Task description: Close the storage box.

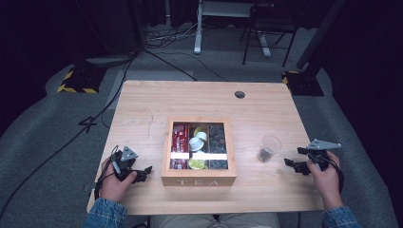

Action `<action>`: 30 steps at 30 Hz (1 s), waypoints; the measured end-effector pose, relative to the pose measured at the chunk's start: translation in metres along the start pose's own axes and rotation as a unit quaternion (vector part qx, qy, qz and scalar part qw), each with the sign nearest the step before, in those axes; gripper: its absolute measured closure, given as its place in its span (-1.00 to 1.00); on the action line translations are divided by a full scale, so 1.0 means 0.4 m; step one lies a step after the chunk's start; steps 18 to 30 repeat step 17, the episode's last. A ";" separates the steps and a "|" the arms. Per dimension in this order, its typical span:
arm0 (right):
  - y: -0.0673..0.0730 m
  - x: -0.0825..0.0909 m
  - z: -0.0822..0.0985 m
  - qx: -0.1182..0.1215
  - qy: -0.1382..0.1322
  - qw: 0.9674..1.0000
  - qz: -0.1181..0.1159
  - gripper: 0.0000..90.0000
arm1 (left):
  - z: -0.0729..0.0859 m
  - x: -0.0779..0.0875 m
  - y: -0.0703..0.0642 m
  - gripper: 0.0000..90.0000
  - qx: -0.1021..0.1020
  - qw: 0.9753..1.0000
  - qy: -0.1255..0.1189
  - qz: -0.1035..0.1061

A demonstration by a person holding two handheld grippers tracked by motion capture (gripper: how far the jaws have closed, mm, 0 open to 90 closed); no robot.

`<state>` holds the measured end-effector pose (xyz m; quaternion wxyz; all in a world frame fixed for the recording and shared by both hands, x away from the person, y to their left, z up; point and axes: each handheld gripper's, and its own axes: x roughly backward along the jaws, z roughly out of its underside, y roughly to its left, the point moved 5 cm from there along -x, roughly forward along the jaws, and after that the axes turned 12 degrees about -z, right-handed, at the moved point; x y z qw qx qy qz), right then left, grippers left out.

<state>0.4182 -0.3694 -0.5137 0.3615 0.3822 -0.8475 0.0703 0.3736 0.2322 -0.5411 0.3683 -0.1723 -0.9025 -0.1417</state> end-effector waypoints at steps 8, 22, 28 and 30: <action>-0.011 -0.024 0.028 -0.007 0.000 1.000 0.011 -0.63 | 0.000 0.000 0.000 -0.75 0.000 1.000 0.001 0.000; -0.012 -0.037 0.045 -0.005 -0.005 1.000 0.020 -0.69 | 0.000 0.000 0.000 -0.75 0.000 1.000 0.001 0.001; -0.012 -0.037 0.045 -0.005 -0.005 1.000 0.020 -0.69 | 0.000 0.000 0.000 -0.75 0.000 1.000 0.001 0.001; -0.012 -0.037 0.045 -0.005 -0.005 1.000 0.020 -0.69 | 0.000 0.000 0.000 -0.75 0.000 1.000 0.001 0.001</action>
